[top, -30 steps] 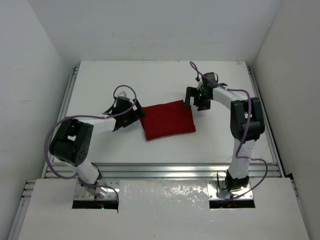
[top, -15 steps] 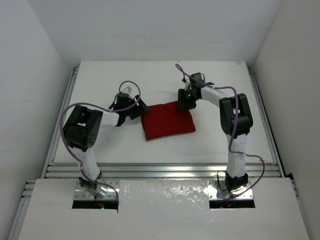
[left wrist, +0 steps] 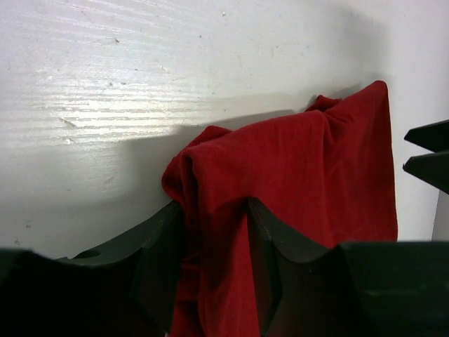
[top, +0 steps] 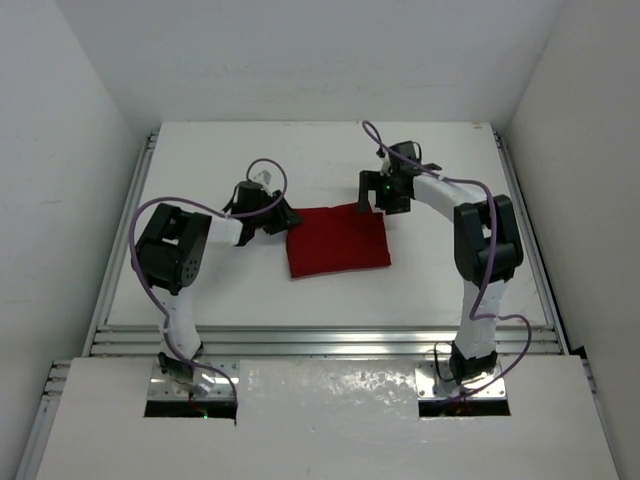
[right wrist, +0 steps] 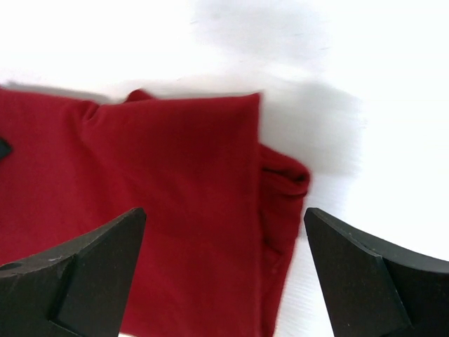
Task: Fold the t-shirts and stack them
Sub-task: Smooth out wrinkles on the folded tshirt
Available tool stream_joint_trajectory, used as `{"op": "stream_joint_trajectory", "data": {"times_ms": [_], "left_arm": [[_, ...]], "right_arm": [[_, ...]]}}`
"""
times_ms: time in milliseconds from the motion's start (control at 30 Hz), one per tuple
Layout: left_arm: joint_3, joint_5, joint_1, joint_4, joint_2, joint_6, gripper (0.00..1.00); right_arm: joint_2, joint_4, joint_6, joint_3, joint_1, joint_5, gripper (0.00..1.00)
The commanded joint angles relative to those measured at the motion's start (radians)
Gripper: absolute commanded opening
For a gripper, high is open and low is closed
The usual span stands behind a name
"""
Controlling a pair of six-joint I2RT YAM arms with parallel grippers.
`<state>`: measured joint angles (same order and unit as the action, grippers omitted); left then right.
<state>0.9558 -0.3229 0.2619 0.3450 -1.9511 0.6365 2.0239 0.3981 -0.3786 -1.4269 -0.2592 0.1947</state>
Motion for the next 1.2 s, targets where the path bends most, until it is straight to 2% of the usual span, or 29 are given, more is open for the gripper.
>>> {"op": "stream_joint_trajectory", "data": {"times_ms": [0, 200, 300, 367, 633, 733, 800, 867, 933, 1067, 1167], "left_arm": [[0.029, -0.010, -0.006, -0.021, -0.031, -0.034, 0.38], [0.043, -0.021, -0.009, -0.038, -0.037, -0.050, 0.38], [0.044, -0.021, -0.012, -0.046, -0.040, -0.061, 0.38], [0.049, -0.025, -0.013, -0.051, -0.042, -0.064, 0.38], [0.054, -0.042, -0.016, -0.049, -0.049, -0.075, 0.38], [0.060, -0.056, -0.019, -0.051, -0.060, -0.080, 0.38], [0.058, -0.057, -0.021, -0.051, -0.065, -0.083, 0.38], [0.054, -0.054, -0.027, -0.055, -0.063, -0.084, 0.34], [0.049, -0.047, -0.033, -0.054, -0.057, -0.080, 0.31], [0.024, -0.053, -0.049, -0.034, -0.054, -0.075, 0.02], [0.026, -0.077, -0.055, -0.015, -0.072, -0.075, 0.00]], "right_arm": [[0.007, 0.051, 0.006, -0.023, 0.009, -0.054, 0.96], [0.088, 0.039, -0.023, -0.026, 0.009, -0.009, 0.92], [0.093, -0.030, -0.058, -0.007, 0.005, 0.069, 0.85], [0.113, -0.031, -0.083, -0.033, 0.006, 0.112, 0.77], [0.173, -0.132, -0.069, -0.081, 0.002, 0.141, 0.63], [0.167, -0.214, -0.040, -0.041, 0.005, 0.170, 0.53], [0.162, -0.226, -0.011, -0.032, 0.008, 0.195, 0.31], [0.113, -0.238, -0.005, 0.030, 0.009, 0.146, 0.00], [0.061, -0.281, -0.014, 0.098, 0.015, 0.115, 0.00], [-0.068, -0.370, -0.081, 0.287, 0.067, 0.083, 0.00], [-0.126, -0.444, -0.117, 0.442, 0.101, 0.120, 0.00]]}}
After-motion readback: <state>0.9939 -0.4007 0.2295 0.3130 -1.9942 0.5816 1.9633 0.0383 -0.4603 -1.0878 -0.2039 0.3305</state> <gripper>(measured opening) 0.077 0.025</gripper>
